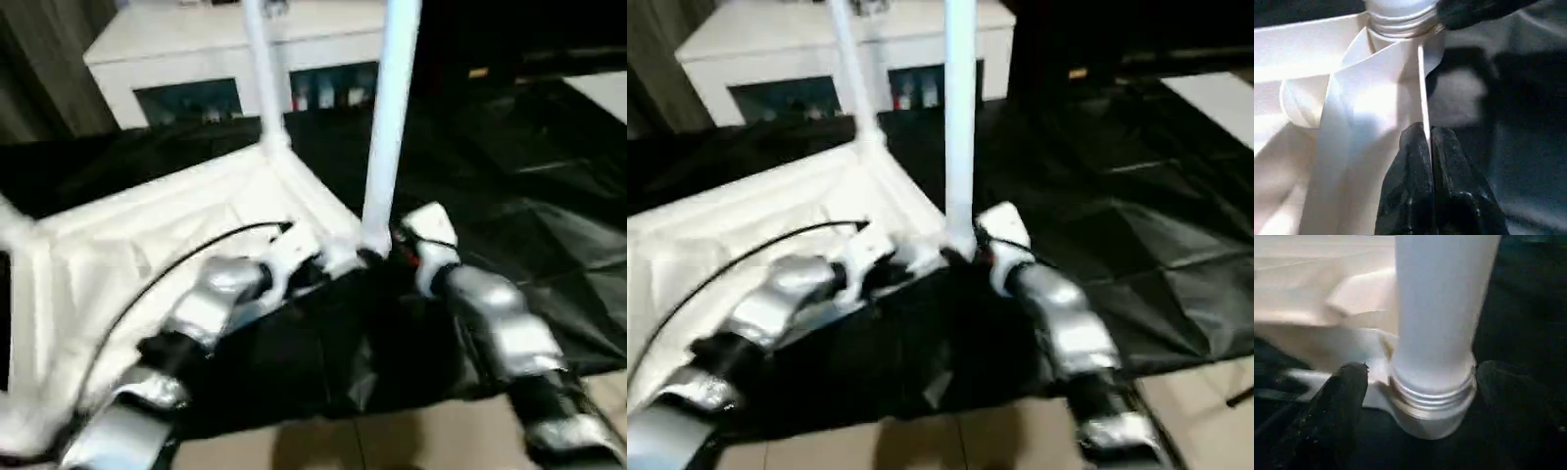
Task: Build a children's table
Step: Rotate leg to tighten
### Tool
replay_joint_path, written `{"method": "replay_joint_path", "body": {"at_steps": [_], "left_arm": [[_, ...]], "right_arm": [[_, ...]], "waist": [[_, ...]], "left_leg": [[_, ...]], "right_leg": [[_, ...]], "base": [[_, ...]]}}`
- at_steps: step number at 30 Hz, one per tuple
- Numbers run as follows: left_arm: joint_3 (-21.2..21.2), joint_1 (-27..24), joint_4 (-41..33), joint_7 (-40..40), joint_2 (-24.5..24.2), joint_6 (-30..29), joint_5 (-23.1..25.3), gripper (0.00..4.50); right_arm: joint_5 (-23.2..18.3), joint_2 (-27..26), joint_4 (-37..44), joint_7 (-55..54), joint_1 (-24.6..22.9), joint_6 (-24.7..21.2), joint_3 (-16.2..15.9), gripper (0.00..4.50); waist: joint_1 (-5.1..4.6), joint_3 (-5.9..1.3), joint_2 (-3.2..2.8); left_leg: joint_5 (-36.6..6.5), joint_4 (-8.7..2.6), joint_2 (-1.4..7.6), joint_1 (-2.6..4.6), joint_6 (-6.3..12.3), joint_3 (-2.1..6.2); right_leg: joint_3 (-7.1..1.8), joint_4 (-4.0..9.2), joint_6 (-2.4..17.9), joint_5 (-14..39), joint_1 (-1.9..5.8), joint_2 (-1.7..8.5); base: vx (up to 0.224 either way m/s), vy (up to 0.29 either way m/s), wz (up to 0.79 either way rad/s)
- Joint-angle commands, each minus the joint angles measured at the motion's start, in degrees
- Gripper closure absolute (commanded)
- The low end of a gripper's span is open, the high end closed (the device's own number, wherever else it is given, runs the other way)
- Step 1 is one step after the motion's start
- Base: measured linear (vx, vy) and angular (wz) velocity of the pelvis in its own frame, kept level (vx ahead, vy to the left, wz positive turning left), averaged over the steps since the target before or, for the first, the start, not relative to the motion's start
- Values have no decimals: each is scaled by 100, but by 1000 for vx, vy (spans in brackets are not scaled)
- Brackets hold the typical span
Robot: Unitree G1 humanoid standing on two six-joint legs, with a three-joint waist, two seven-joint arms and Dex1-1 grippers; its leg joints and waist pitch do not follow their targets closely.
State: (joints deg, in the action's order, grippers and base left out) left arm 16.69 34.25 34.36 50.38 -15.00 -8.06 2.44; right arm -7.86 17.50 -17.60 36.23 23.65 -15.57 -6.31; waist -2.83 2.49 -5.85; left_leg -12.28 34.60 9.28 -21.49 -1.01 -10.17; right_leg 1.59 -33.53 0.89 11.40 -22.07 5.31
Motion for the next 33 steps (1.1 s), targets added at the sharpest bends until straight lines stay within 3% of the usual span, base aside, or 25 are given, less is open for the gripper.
{"method": "replay_joint_path", "body": {"at_steps": [1,2,6,8,10,12,17,20,30,33], "left_arm": [[210,-232,-235,532,-178,-139,-60,450],[217,-286,-357,686,-234,-134,-119,450],[338,-587,-1094,1696,-614,-196,-525,450],[357,-608,-1142,1882,-675,-192,-594,450],[357,-597,-1134,1888,-702,-208,-564,450],[359,-579,-1096,1846,-720,-176,-497,450],[361,-610,-1183,1871,-812,-238,-503,450],[351,-616,-1169,1856,-833,-218,-475,450],[285,-616,-1136,1769,-814,-198,-484,450],[292,-629,-1116,1755,-791,-207,-495,450]], "right_arm": [[-214,275,384,763,-143,-8,-175,63],[-242,382,445,947,-191,-14,-192,63],[-470,778,533,1724,-227,-94,-209,63],[-527,880,406,2030,-133,-73,-236,63],[-489,975,352,2231,-92,-43,-341,63],[-449,1045,301,2377,-64,-11,-425,63],[-143,1266,47,2769,34,232,-706,63],[-94,1289,-54,2816,82,311,-742,78],[-289,1177,-149,2928,219,267,-601,166],[-389,1126,-175,3013,200,259,-533,171]], "waist": [[62,-357,60],[77,-353,78],[165,-361,26],[211,-359,32],[264,-361,-12],[324,-364,0],[318,-369,3],[309,-379,45],[314,-393,44],[322,-400,61]], "left_leg": [[-493,-385,348,80,934,108],[-523,-395,356,90,905,105],[-466,-395,360,96,799,105],[-451,-384,352,99,802,86],[-468,-379,361,127,777,75],[-462,-376,359,132,688,75],[-522,-370,340,94,590,89],[-410,-351,334,80,673,84],[-231,-311,348,67,813,90],[-210,-303,346,60,835,90]], "right_leg": [[-93,250,1644,-284,259,281],[-94,256,1645,-239,262,277],[-81,217,1670,-341,261,266],[-74,207,1688,-367,252,250],[-72,209,1686,-307,222,257],[-74,205,1659,-284,220,258],[-66,193,1628,-241,251,269],[-67,189,1631,-316,256,274],[-49,161,1633,-255,241,269],[-47,156,1643,-265,245,273]], "base": [[0,0,0],[0,0,0],[0,0,0],[0,0,0],[0,0,0],[0,0,0],[0,0,0],[0,0,0],[0,0,0],[0,0,0]]}}
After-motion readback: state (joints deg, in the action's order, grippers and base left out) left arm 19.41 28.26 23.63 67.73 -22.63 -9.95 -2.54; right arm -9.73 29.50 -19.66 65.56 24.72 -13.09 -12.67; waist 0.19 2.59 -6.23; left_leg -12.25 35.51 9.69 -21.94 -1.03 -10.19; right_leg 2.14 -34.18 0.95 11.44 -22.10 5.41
